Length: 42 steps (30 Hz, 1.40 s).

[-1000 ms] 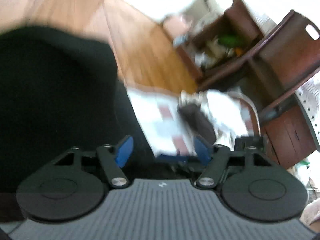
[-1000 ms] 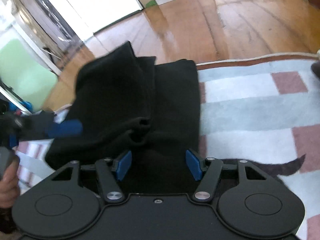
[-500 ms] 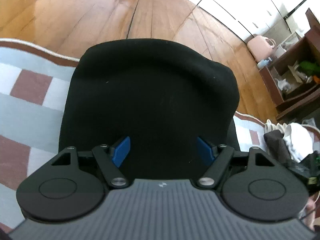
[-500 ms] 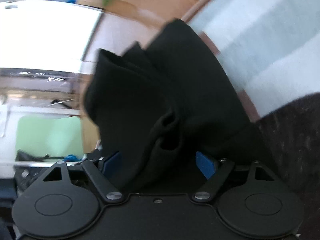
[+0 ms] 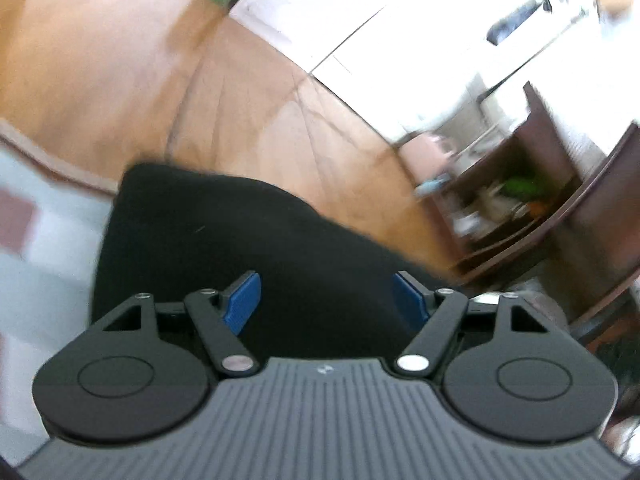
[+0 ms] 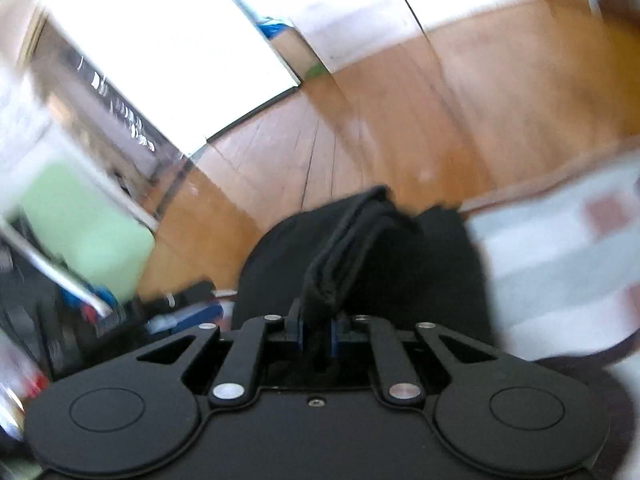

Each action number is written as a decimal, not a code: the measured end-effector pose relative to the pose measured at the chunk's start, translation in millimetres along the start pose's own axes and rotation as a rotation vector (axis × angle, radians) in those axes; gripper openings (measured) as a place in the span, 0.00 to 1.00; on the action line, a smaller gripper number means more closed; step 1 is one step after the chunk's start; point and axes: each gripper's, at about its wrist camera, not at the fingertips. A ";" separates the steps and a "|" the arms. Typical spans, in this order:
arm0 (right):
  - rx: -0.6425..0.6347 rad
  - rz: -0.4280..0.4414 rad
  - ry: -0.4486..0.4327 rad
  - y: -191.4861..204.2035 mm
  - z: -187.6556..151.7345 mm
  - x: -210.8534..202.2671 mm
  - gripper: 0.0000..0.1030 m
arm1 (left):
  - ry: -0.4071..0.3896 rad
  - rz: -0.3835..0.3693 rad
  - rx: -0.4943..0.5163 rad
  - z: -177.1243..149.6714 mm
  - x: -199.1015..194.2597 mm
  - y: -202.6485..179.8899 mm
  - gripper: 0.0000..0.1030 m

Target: Fold clothes

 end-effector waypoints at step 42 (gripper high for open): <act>0.068 -0.043 0.342 -57.7 79.3 75.4 0.64 | 0.083 0.177 0.138 -1.6 26.0 -0.6 0.72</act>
Point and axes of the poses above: each gripper's, at about its wrist camera, not at the fingertips, and x roughly the way its jaws point, y to its left, z to its top, and after that the axes turned 1 degree about -y, right-handed
